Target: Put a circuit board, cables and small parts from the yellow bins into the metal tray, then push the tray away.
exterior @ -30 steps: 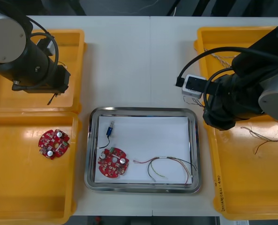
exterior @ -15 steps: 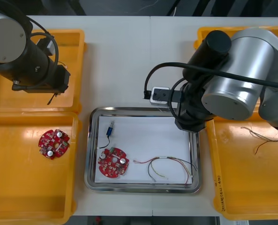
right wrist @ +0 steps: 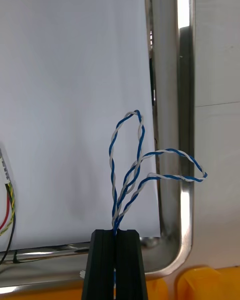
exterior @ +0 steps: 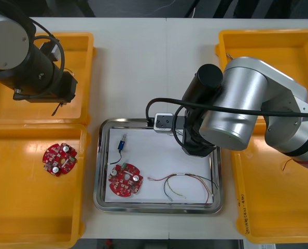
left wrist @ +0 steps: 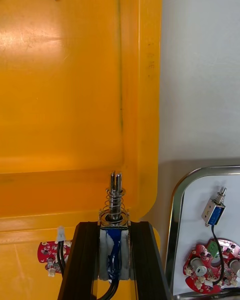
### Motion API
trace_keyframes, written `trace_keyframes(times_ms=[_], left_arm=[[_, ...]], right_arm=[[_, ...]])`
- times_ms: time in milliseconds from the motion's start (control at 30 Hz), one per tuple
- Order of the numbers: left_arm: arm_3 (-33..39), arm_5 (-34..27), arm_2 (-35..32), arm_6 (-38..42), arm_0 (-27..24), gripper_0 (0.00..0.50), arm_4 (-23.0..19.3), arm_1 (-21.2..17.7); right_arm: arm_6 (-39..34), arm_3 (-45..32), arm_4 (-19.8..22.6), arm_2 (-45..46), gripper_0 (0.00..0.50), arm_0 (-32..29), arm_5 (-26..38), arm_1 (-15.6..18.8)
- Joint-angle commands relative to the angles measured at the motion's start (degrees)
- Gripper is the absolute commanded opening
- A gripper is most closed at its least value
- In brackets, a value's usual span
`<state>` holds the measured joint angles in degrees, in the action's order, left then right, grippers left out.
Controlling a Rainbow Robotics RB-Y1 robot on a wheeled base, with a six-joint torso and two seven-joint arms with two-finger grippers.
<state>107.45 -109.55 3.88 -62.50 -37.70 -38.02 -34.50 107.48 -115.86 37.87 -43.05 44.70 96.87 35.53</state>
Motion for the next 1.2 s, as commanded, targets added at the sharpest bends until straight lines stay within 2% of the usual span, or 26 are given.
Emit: trace_keyframes(times_ms=[33,267,433,1033,1100,1133,1167,1200], left_arm=[[1.8,-0.4,-1.3,5.6,-2.5,0.000,0.5,0.5],[1.9,-0.4,-1.3,5.7,-2.4,0.000,0.5,0.5],[1.9,-0.4,-1.4,6.0,-2.4,0.000,0.5,0.5],[1.9,-0.4,-1.4,6.1,-2.4,0.000,0.3,0.5],[1.9,-0.4,-1.5,6.1,-2.4,0.000,0.3,0.5],[1.9,-0.4,-1.5,6.0,-2.4,0.000,0.3,0.5],[1.9,-0.4,-1.5,6.1,-2.4,0.000,0.3,0.5],[1.9,-0.4,-1.5,6.1,-2.4,0.000,0.2,0.5]], right_arm=[[2.8,1.7,-0.5,-1.3,0.000,2.1,-1.7,-2.8],[3.1,4.9,-1.0,-2.1,0.000,2.1,-4.8,-4.3],[3.3,6.3,-3.8,-5.6,0.000,2.1,-8.3,-4.0],[4.1,10.3,-5.4,-9.5,0.000,2.1,-11.4,-4.0],[4.0,10.3,-5.5,-9.5,0.091,2.2,-11.4,-4.0],[3.9,10.3,-5.9,-9.6,0.306,2.1,-11.4,-4.0],[3.8,10.3,-6.1,-9.6,0.365,2.1,-11.4,-4.0],[3.8,10.3,-6.2,-9.5,0.463,2.1,-11.4,-4.0]])
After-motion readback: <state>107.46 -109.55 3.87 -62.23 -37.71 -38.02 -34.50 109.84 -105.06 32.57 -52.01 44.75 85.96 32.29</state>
